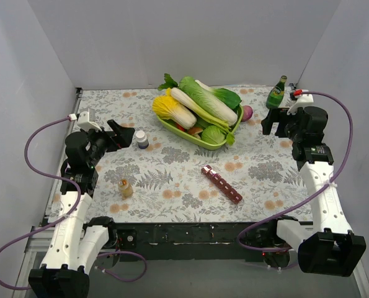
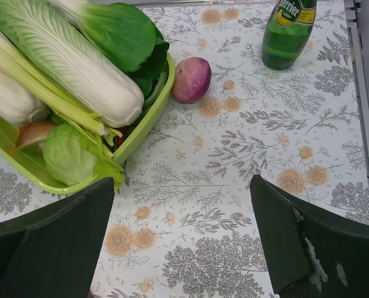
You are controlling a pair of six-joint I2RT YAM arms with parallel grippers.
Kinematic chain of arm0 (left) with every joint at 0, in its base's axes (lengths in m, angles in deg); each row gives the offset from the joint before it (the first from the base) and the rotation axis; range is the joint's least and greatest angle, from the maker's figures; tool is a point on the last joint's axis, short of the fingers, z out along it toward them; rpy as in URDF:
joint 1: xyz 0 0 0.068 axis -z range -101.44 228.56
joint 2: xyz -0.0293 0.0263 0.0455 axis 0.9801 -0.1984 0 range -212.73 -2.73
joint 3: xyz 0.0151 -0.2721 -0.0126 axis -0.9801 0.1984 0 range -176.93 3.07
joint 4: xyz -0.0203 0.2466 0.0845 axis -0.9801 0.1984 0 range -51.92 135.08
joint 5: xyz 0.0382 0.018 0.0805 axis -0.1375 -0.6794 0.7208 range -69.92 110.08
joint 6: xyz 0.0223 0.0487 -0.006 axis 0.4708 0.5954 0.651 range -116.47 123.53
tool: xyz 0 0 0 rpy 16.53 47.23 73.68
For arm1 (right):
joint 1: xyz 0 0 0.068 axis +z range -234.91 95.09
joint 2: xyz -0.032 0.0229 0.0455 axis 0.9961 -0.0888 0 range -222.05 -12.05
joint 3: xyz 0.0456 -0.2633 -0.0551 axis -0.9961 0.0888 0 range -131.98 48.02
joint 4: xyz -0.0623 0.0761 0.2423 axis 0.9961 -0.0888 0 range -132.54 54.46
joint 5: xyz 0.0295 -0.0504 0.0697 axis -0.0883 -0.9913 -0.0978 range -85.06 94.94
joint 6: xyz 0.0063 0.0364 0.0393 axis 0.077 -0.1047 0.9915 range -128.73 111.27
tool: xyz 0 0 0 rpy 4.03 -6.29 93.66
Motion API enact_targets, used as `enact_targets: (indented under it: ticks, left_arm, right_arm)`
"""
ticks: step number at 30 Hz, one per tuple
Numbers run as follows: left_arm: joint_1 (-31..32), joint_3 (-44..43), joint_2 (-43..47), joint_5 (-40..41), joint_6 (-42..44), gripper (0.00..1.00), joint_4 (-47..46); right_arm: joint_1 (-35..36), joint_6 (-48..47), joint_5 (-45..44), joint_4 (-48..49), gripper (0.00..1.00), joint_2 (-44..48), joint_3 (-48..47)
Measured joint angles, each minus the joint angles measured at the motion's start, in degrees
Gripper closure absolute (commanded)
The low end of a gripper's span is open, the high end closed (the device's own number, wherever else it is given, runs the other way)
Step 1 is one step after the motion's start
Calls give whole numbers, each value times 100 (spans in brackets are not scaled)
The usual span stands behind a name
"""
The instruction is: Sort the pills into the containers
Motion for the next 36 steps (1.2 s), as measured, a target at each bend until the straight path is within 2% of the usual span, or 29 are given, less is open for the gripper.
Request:
enact_targets:
  ticks: [5, 10, 13, 17, 20, 28, 36]
  left_arm:
    - [0, -120, -20, -332, -31, 2, 59]
    - [0, -199, -59, -844, -168, 2, 81]
    - [0, -203, -133, -1222, -343, 2, 83]
    - [0, -197, -332, -1836, -667, 2, 109]
    - [0, -101, -365, -2155, -857, 2, 125]
    - [2, 269, -122, -2361, -1088, 2, 173]
    - [2, 306, 57, -2439, -1226, 2, 170]
  right_arm:
    - [-4, -328, 468, 2, 2, 149, 31]
    - [83, -1869, 2389, -404, 2, 247, 170]
    - [535, -2874, 2887, -970, 2, 35, 201]
    - [1296, -3742, 2481, -1322, 2, -149, 651]
    - [1786, -4063, 1943, -1416, 2, -295, 1038]
    - [2857, -4236, 997, -1464, 2, -778, 1670]
    - [3344, -4260, 914, -1659, 4, -511, 2118]
